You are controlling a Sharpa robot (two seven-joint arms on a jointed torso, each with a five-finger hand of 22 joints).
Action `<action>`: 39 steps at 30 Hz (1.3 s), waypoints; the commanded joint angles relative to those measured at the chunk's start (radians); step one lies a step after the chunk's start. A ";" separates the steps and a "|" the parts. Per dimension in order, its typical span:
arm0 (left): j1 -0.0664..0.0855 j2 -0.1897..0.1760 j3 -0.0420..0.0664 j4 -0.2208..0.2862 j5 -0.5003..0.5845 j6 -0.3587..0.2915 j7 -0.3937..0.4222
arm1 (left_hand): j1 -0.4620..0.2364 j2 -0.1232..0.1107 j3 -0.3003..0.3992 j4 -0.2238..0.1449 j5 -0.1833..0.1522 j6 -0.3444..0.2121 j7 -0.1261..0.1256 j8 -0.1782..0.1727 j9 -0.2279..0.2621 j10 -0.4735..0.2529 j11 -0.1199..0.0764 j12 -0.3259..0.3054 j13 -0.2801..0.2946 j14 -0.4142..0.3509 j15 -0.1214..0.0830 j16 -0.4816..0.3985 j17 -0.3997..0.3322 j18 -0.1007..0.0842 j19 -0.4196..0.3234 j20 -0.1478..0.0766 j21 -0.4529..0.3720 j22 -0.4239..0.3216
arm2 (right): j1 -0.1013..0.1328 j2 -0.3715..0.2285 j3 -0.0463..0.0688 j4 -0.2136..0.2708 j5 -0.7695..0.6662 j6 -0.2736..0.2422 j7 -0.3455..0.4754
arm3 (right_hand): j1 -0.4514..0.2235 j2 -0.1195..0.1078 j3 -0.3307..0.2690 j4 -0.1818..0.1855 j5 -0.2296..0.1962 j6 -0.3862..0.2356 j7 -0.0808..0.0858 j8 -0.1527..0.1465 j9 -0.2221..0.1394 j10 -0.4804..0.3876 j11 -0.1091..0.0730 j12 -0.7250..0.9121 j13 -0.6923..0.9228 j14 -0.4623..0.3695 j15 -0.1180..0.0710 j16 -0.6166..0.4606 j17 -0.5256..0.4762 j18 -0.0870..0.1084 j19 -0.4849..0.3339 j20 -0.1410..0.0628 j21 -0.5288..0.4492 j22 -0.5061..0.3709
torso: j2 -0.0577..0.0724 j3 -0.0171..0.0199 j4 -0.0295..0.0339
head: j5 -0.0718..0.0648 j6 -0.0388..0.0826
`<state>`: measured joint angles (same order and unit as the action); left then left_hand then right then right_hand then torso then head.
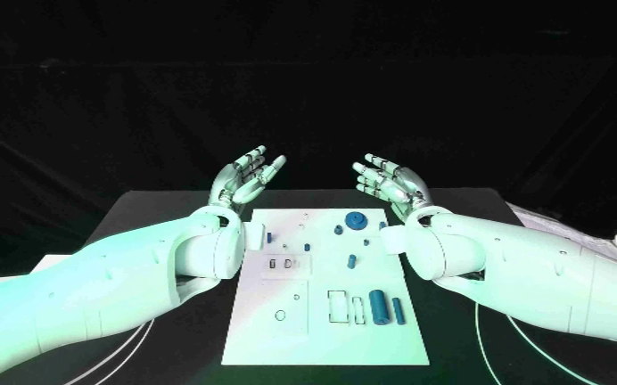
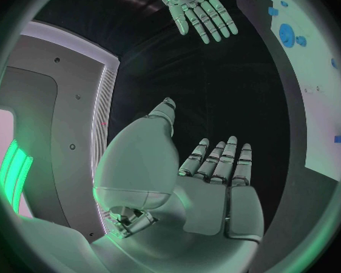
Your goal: Assemble the parts on the task board
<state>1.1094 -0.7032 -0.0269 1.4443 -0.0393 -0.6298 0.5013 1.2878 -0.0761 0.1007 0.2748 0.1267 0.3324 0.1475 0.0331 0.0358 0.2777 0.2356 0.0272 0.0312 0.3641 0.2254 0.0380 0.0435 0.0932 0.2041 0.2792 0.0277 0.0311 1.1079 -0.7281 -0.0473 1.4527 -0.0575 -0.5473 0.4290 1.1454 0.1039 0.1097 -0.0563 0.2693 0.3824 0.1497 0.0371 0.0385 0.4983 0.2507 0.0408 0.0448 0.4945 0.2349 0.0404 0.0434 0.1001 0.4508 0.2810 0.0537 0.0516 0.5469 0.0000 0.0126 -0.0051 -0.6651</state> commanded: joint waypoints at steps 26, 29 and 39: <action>0.007 -0.078 0.006 0.054 -0.039 0.195 -0.009 | 0.111 0.077 -0.038 -0.072 0.003 0.645 0.066 0.101 0.037 0.767 -0.079 0.120 0.040 0.804 -0.125 0.185 0.138 0.091 0.788 -0.068 0.302 0.120 | 0.091 -0.031 0.001 -0.096 -0.778 0.188 -0.155 | 0.134 -0.056 0.192 -0.173 -0.072 0.607 0.061 0.030 0.028 0.621 -0.100 0.033 0.019 0.665 -0.130 0.059 0.021 0.084 0.544 -0.074 0.209 0.056 | 0.082 -0.0027 0.0209 | -0.034 0.028; 0.009 -0.095 0.008 0.082 -0.042 0.206 -0.018 | 0.110 0.077 -0.044 -0.075 0.003 0.658 0.061 0.095 0.036 0.788 -0.086 0.114 0.041 0.844 -0.136 0.192 0.161 0.091 0.817 -0.079 0.314 0.124 | 0.098 -0.035 0.004 -0.094 -0.873 0.198 -0.191 | 0.138 -0.067 0.200 -0.181 -0.070 0.620 0.055 0.031 0.029 0.643 -0.108 0.032 0.020 0.697 -0.141 0.061 0.021 0.083 0.575 -0.089 0.237 0.069 | 0.096 -0.0028 0.0248 | -0.038 0.032; 0.011 -0.151 0.012 0.224 -0.001 0.253 -0.068 | 0.104 0.074 -0.057 -0.076 0.002 0.670 0.056 0.085 0.035 0.821 -0.095 0.107 0.046 0.882 -0.147 0.200 0.194 0.090 0.844 -0.091 0.328 0.129 | 0.120 -0.035 0.012 -0.074 -1.372 0.293 -0.425 | 0.148 -0.115 0.168 -0.182 -0.086 0.663 0.014 0.030 0.030 0.711 -0.159 0.026 0.022 0.992 -0.226 0.190 0.096 0.083 0.743 -0.177 0.481 0.203 | 0.151 -0.0011 0.0395 | -0.055 0.055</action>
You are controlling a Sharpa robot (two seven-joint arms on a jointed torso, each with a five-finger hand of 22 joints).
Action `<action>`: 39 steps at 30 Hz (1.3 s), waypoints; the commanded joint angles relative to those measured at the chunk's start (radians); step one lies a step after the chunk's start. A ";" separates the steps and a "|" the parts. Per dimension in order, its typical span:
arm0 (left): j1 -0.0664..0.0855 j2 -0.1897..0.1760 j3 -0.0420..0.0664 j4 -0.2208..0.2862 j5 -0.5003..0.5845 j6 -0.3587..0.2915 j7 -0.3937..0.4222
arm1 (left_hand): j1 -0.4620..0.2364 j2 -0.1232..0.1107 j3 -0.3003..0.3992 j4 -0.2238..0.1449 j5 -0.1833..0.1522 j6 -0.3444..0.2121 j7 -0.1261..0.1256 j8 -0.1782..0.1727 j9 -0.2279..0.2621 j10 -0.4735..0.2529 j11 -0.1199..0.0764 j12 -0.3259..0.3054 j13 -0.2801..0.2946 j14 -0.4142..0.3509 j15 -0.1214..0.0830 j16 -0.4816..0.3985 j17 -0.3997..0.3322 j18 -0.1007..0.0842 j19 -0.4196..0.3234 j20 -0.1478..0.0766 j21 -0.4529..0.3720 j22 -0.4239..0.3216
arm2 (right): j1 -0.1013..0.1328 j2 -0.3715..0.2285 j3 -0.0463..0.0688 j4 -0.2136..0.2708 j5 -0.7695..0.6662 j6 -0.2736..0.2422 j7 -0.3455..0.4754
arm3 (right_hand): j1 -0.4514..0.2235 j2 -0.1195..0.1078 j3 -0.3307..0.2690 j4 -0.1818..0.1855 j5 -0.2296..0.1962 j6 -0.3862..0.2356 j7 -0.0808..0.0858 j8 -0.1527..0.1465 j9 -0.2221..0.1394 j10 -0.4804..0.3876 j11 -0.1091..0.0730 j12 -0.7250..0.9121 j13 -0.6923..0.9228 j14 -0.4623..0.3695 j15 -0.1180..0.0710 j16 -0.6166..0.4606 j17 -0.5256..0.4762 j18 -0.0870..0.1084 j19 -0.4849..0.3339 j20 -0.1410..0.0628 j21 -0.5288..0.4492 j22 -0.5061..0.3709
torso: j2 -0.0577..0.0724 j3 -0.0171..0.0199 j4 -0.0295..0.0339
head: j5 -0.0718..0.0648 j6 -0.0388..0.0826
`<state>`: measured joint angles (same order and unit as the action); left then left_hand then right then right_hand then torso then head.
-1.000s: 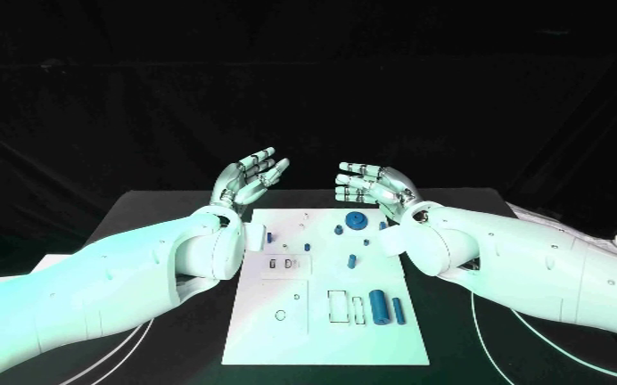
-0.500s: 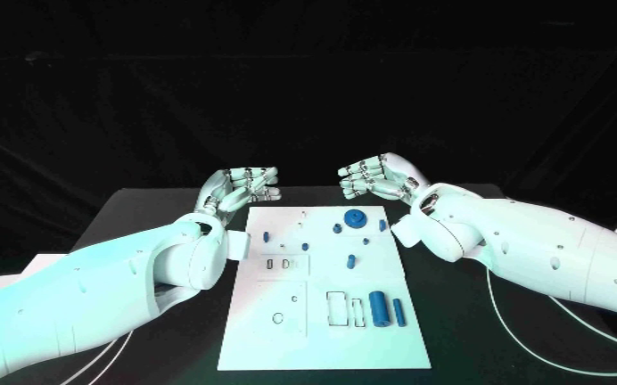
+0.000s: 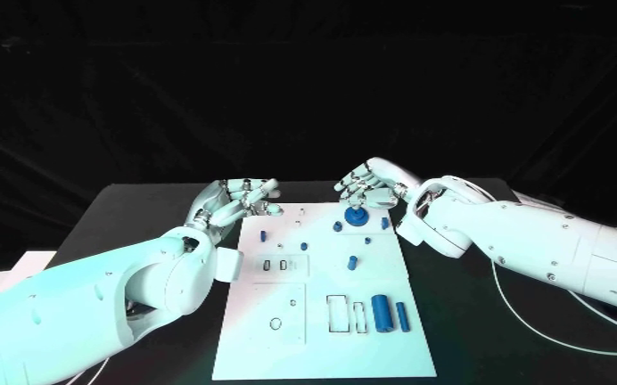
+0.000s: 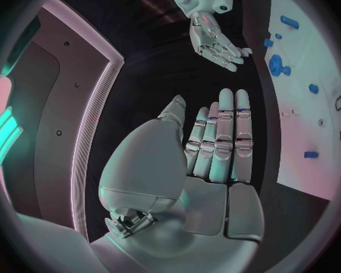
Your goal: Assemble the parts on the task board
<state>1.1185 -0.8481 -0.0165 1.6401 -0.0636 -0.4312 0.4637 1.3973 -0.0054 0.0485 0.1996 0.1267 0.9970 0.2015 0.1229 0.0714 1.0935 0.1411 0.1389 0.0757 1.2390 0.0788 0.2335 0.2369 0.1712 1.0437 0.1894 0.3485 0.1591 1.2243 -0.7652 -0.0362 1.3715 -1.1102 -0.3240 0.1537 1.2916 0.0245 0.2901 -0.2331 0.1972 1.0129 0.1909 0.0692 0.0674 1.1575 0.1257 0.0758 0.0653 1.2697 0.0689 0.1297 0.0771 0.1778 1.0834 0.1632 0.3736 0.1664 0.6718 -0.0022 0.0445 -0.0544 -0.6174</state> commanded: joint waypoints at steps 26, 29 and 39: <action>0.003 -0.033 0.007 0.119 0.034 0.060 -0.048 | -0.007 0.003 -0.007 -0.001 0.002 0.004 0.003 -0.008 -0.002 0.004 0.000 -0.008 0.001 0.007 0.000 0.004 0.005 0.012 0.005 -0.002 0.007 0.002 | 0.016 0.020 0.005 0.045 -0.629 0.163 -0.281 | -0.013 -0.104 0.032 0.089 -0.032 0.028 -0.051 -0.004 0.001 -0.012 -0.043 -0.011 0.002 0.212 -0.079 0.536 0.368 -0.021 0.131 -0.073 0.613 0.476 | 0.103 0.0020 0.0319 | -0.024 0.031; 0.003 -0.033 0.007 0.119 0.034 0.062 -0.050 | -0.007 0.003 -0.007 -0.001 0.002 0.004 0.003 -0.008 -0.002 0.004 0.000 -0.008 0.001 0.007 0.000 0.004 0.005 0.012 0.005 -0.002 0.007 0.002 | 0.017 0.021 0.005 0.043 -0.630 0.166 -0.283 | -0.010 -0.101 0.037 0.095 -0.030 0.032 -0.051 -0.003 0.001 -0.008 -0.044 -0.010 0.002 0.212 -0.079 0.549 0.377 -0.024 0.136 -0.073 0.639 0.506 | 0.105 0.0021 0.0340 | -0.026 0.030; 0.003 -0.036 0.007 0.120 0.034 0.066 -0.055 | -0.007 0.003 -0.007 -0.001 0.002 0.004 0.003 -0.008 -0.002 0.004 0.001 -0.009 0.001 0.007 0.000 0.004 0.006 0.012 0.005 -0.002 0.007 0.002 | 0.019 0.026 0.005 0.038 -0.636 0.182 -0.288 | -0.002 -0.077 0.071 0.123 -0.042 0.075 -0.061 0.008 0.008 0.028 -0.053 -0.005 0.004 0.218 -0.085 0.659 0.484 -0.047 0.185 -0.076 0.762 0.669 | 0.110 0.0002 0.0392 | -0.031 0.031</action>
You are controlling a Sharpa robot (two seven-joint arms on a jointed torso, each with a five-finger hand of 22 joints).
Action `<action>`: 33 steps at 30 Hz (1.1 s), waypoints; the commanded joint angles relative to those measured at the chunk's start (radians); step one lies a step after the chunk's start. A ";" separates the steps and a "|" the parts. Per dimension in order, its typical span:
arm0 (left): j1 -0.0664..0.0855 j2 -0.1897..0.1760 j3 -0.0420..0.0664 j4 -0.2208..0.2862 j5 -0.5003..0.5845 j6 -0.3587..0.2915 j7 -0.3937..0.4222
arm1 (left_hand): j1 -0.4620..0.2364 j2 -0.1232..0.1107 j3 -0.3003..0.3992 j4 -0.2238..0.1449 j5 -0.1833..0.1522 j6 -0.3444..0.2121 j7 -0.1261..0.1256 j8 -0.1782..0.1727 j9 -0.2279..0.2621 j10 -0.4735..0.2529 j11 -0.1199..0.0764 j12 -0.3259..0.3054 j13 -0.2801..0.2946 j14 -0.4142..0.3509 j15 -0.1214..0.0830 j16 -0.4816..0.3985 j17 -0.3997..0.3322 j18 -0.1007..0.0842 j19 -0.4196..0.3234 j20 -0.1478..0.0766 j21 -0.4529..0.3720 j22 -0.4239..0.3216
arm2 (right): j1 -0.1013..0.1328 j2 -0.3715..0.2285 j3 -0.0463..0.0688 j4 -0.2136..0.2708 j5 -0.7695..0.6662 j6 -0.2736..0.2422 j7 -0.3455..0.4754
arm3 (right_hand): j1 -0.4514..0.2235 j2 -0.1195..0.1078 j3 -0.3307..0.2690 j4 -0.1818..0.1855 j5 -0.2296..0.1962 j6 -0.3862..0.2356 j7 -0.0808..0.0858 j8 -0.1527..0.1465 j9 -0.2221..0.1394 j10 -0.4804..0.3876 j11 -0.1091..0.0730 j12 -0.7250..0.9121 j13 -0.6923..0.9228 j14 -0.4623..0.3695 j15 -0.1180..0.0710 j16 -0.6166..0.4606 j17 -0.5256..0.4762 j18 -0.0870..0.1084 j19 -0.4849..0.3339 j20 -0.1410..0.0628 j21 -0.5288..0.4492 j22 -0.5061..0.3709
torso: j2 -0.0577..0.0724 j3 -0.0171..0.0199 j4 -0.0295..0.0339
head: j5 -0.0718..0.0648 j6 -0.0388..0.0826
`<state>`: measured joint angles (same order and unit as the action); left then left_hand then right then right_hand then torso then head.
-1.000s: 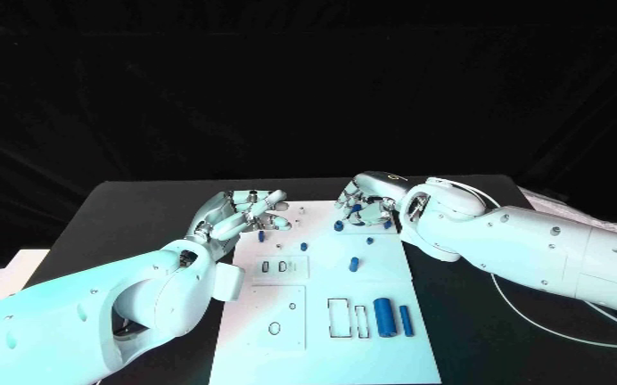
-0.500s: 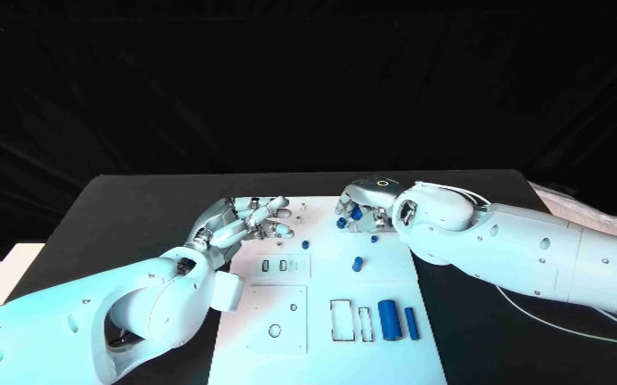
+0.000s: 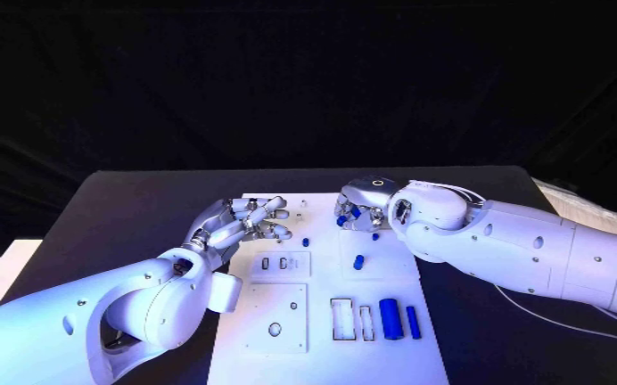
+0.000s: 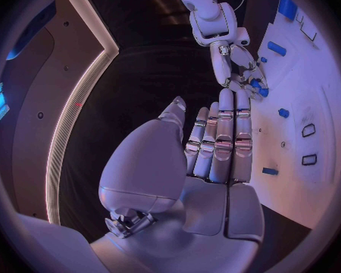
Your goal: Assemble the parts on the task board
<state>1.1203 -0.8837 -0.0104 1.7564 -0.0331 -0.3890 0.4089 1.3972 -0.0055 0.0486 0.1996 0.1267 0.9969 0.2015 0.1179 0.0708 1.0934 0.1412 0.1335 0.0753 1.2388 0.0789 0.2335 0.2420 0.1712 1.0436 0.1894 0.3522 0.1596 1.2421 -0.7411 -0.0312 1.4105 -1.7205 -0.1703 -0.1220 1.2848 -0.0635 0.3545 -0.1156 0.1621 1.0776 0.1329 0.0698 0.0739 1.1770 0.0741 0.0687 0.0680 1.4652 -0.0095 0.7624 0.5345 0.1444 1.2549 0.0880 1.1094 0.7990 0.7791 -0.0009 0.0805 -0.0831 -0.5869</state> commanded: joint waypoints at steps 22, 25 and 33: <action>0.002 -0.005 0.001 0.001 0.003 0.026 -0.015 | -0.003 0.009 -0.006 -0.004 0.003 0.002 0.004 -0.007 -0.001 0.002 0.001 -0.009 0.002 0.010 -0.001 0.005 0.009 0.011 0.008 -0.003 0.005 0.002 | 0.001 0.001 0.008 0.022 0.001 -0.153 -0.021 | 0.015 0.036 0.065 0.062 -0.060 0.090 -0.023 0.025 0.026 0.089 -0.024 0.005 0.009 0.024 -0.021 0.201 0.197 -0.043 0.070 -0.012 0.177 0.239 | 0.011 -0.0033 0.0102 | -0.005 0.004; 0.002 -0.005 0.001 0.000 0.003 0.028 -0.016 | -0.003 0.009 -0.006 -0.004 0.003 0.002 0.004 -0.007 -0.001 0.002 0.001 -0.009 0.002 0.010 -0.001 0.005 0.009 0.011 0.008 -0.003 0.005 0.002 | 0.002 0.005 0.012 0.024 0.013 -0.179 -0.035 | 0.011 0.035 0.069 0.073 -0.072 0.089 -0.022 0.023 0.029 0.090 -0.023 0.001 0.009 0.020 -0.020 0.206 0.198 -0.043 0.068 -0.012 0.183 0.243 | 0.012 -0.0039 0.0122 | -0.006 0.007; 0.002 -0.007 0.001 0.000 0.003 0.032 -0.018 | -0.001 0.009 -0.006 -0.006 0.003 0.002 0.004 -0.008 -0.002 0.002 0.001 -0.010 0.002 0.010 -0.001 0.005 0.011 0.011 0.008 -0.003 0.005 0.002 | 0.013 0.041 0.016 -0.019 0.034 -0.209 -0.064 | 0.009 0.033 0.074 0.086 -0.098 0.086 -0.022 0.019 0.032 0.087 -0.022 -0.004 0.007 0.016 -0.019 0.213 0.204 -0.044 0.066 -0.011 0.190 0.252 | 0.015 -0.0054 0.0153 | -0.006 0.011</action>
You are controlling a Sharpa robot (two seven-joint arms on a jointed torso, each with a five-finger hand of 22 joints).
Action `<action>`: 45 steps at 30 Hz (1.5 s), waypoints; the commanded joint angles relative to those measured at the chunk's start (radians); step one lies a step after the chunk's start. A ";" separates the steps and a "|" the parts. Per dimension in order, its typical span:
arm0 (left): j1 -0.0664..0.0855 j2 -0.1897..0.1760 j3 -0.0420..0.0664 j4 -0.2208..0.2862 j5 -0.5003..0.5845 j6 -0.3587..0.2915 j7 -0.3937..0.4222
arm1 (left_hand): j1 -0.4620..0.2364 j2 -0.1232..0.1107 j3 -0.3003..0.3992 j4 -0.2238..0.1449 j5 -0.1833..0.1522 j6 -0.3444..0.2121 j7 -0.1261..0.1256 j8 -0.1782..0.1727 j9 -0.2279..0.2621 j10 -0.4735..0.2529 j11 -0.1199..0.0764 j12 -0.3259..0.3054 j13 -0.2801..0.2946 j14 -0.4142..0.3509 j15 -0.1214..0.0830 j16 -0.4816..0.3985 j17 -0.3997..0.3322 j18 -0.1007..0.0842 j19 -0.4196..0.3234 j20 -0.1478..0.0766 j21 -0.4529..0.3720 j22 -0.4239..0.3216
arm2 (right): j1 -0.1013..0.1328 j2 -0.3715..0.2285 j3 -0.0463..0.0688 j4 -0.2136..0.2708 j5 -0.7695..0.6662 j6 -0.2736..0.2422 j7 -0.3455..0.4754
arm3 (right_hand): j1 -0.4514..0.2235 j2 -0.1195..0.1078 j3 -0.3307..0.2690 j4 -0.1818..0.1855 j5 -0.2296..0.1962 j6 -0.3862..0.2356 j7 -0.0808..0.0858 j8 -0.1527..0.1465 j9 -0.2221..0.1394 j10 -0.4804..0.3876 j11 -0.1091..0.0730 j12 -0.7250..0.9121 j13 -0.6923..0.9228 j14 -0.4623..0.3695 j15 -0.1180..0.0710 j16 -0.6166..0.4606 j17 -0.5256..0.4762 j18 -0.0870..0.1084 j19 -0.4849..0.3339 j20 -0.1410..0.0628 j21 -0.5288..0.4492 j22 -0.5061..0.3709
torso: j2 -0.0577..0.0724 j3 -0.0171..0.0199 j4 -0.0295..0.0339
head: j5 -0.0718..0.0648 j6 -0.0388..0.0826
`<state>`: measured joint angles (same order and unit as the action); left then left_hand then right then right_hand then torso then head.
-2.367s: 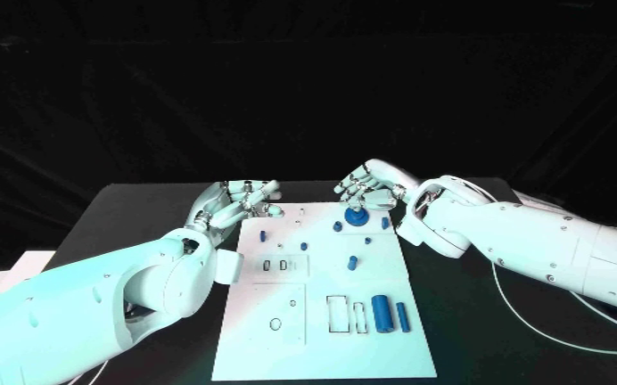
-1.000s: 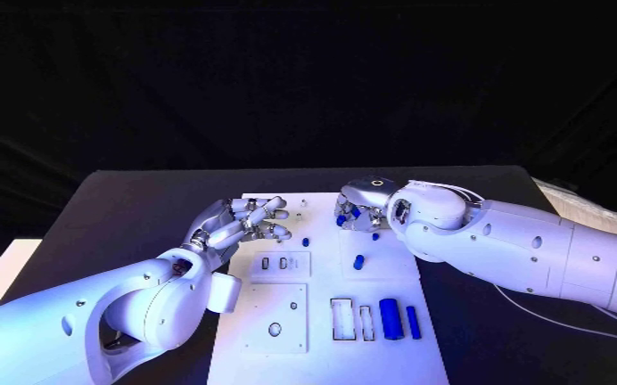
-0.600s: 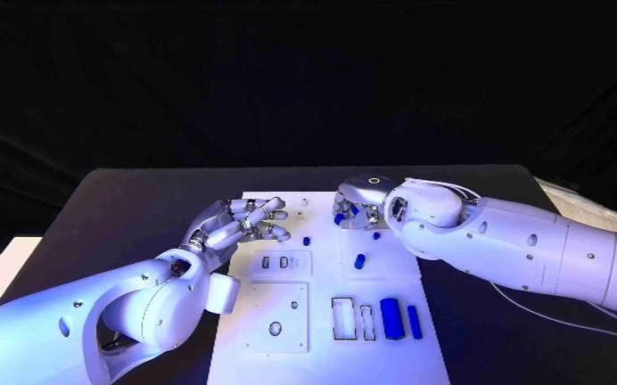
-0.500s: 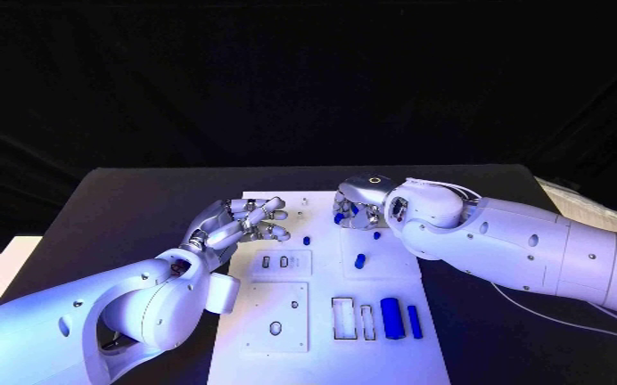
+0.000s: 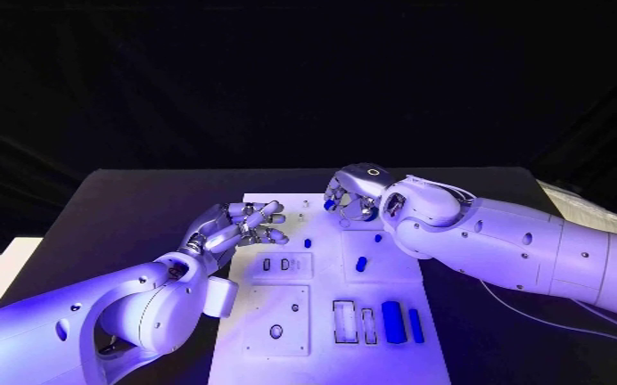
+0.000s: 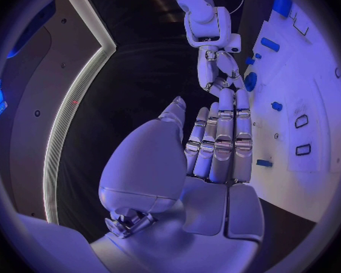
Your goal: Assemble the parts on the task board
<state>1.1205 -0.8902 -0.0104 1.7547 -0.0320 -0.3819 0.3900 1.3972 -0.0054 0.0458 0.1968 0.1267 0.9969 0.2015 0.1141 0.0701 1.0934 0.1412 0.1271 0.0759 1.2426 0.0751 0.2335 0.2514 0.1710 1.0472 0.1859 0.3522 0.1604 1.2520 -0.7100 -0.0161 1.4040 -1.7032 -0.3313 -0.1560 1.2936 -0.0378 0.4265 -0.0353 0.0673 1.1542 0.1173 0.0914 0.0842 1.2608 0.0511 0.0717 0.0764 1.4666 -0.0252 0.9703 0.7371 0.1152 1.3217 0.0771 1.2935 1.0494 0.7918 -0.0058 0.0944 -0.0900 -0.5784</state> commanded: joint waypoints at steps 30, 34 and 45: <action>0.004 -0.007 0.001 0.013 0.002 0.029 -0.004 | 0.000 0.009 -0.003 -0.004 0.003 0.001 0.005 -0.006 -0.001 0.001 0.001 -0.005 0.001 0.005 0.003 0.004 0.003 0.011 0.004 0.001 0.005 0.001 | 0.007 0.152 -0.006 -0.139 0.012 -0.001 -0.029 | 0.003 -0.001 0.010 0.012 0.009 0.005 -0.001 -0.008 0.025 -0.003 0.005 -0.008 -0.003 0.011 -0.001 0.015 0.007 -0.015 -0.004 0.002 0.012 0.007 | 0.020 -0.0031 0.0167 | -0.003 0.008; 0.004 -0.007 0.001 0.013 0.002 0.030 -0.004 | 0.000 0.009 -0.003 -0.004 0.003 0.001 0.005 -0.006 -0.001 0.001 0.001 -0.005 0.001 0.005 0.003 0.004 0.003 0.011 0.004 0.001 0.005 0.001 | 0.007 0.154 -0.006 -0.139 0.010 0.007 -0.030 | 0.001 -0.003 0.009 0.014 0.009 0.005 -0.001 -0.008 0.026 -0.003 0.005 -0.008 -0.003 0.010 0.000 0.015 0.006 -0.015 -0.005 0.002 0.012 0.007 | 0.020 -0.0039 0.0179 | -0.005 0.007; 0.005 -0.008 0.001 0.013 0.002 0.031 -0.006 | 0.000 0.009 -0.003 -0.004 0.003 0.001 0.005 -0.006 -0.001 0.001 0.001 -0.005 0.001 0.005 0.003 0.004 0.003 0.011 0.004 0.001 0.005 0.001 | 0.007 0.156 -0.008 -0.139 -0.002 0.042 -0.042 | -0.001 -0.006 0.008 0.015 0.008 0.004 -0.001 -0.009 0.026 -0.004 0.006 -0.008 -0.003 0.009 0.000 0.013 0.002 -0.015 -0.007 0.003 0.012 0.006 | 0.022 -0.0046 0.0198 | -0.005 0.005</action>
<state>1.1235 -0.8983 -0.0104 1.7652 -0.0315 -0.3714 0.3810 1.3972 -0.0055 0.0459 0.1969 0.1267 0.9969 0.2016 0.1142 0.0704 1.0933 0.1412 0.1271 0.0754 1.2426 0.0752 0.2334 0.2531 0.1711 1.0470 0.1860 0.3522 0.1600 1.2656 -0.5532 -0.0183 1.2661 -1.6866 -0.3494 -0.1848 1.2936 -0.0386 0.4353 -0.0265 0.0708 1.1528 0.1160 0.0782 0.0842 1.2606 0.0512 0.0676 0.0743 1.4666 -0.0250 0.9820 0.7397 0.1153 1.3216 0.0772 1.3014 1.0553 0.8134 -0.0099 0.1141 -0.0958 -0.5728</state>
